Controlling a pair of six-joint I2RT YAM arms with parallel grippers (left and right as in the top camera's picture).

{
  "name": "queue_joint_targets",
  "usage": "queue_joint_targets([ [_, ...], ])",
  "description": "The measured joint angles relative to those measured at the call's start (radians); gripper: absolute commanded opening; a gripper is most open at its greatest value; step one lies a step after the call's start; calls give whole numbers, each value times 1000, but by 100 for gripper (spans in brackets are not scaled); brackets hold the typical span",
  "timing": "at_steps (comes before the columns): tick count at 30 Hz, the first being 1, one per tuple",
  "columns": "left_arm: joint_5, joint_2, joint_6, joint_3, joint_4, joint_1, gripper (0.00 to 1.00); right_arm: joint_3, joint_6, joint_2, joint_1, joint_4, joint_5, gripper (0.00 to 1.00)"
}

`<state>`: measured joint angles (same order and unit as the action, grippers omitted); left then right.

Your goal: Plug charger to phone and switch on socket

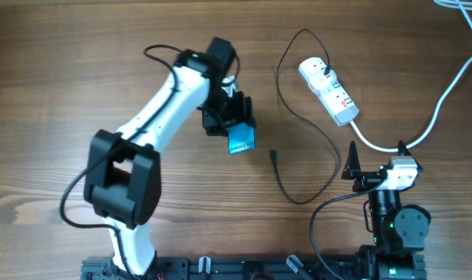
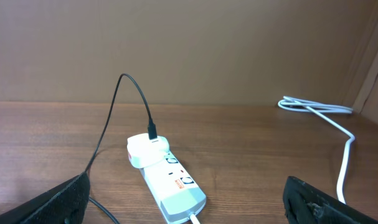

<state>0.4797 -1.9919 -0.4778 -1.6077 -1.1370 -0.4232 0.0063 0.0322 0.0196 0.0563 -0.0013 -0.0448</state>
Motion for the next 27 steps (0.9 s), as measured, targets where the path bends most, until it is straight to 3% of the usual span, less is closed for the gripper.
queue_joint_targets([
  [6,462,7,-4,-2,3,169,71,0,0,0,0,0,0,100],
  [8,547,8,-3,-2,1,206,71,0,0,0,0,0,0,100],
  [12,607,8,-3,-2,3,238,77,0,0,0,0,0,-3,100],
  [15,515,8,-3,-2,15,233,82,0,-51,0,0,2,-31,99],
  [16,447,8,2,-2,14,229,85,0,-106,0,0,3,-67,100],
  [18,321,8,33,-3,1,212,93,0,-355,0,0,15,-138,100],
  [25,-24,105,150,-3,-42,82,100,0,-1328,0,0,16,-193,100],
  [27,-200,184,168,-6,-65,17,100,0,-1455,0,0,13,-172,100],
])
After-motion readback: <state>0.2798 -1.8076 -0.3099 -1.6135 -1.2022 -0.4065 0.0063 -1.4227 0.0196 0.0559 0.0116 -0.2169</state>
